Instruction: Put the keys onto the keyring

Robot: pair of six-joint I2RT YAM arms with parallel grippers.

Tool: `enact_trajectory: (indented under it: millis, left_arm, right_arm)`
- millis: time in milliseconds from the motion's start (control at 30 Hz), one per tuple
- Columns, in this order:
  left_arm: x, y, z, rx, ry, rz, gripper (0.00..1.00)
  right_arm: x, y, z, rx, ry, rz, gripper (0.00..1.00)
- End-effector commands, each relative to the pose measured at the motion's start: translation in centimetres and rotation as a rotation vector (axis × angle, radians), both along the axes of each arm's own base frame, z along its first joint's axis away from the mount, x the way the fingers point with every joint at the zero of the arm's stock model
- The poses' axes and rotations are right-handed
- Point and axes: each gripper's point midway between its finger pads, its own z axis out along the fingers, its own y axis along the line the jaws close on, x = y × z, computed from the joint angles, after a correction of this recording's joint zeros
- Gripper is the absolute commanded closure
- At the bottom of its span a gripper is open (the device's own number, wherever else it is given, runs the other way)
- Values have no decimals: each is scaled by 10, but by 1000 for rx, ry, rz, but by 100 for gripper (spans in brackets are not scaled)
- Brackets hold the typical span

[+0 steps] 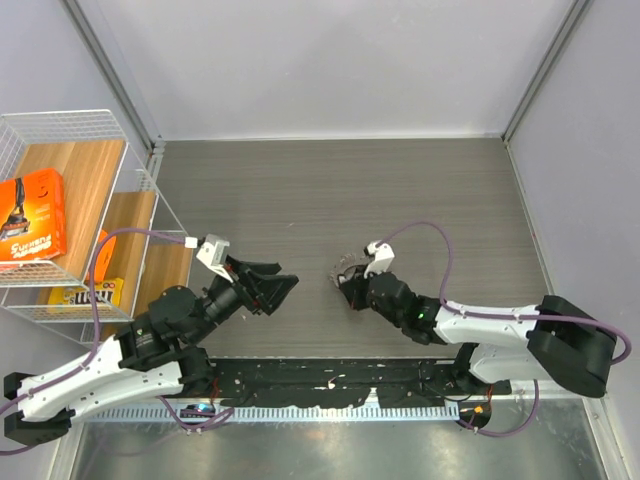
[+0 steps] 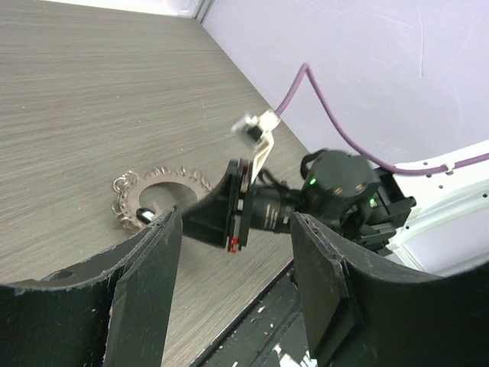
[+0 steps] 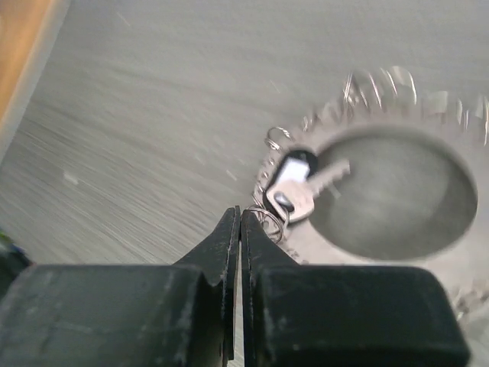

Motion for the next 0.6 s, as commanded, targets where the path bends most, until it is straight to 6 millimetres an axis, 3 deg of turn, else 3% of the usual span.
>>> enact_trajectory:
  millis: [0, 200, 333, 433, 533, 567]
  left_arm:
    - [3, 2, 5, -32, -4, 23, 36]
    - [4, 1, 4, -24, 4, 23, 36]
    - [4, 1, 0, -5, 15, 25, 35]
    - [4, 4, -5, 13, 21, 34, 35]
    - [4, 8, -7, 18, 25, 42, 34]
    - [3, 10, -9, 19, 25, 42, 34]
  right_arm:
    - [-20, -22, -53, -130, 120, -9, 94]
    - [-9, -14, -56, -114, 128, -34, 95]
    - [3, -1, -43, -101, 115, -24, 94]
    - [8, 10, -21, -83, 93, -1, 93]
    - [7, 13, 2, -90, 68, 31, 64]
    - [6, 6, 19, -99, 43, 29, 46]
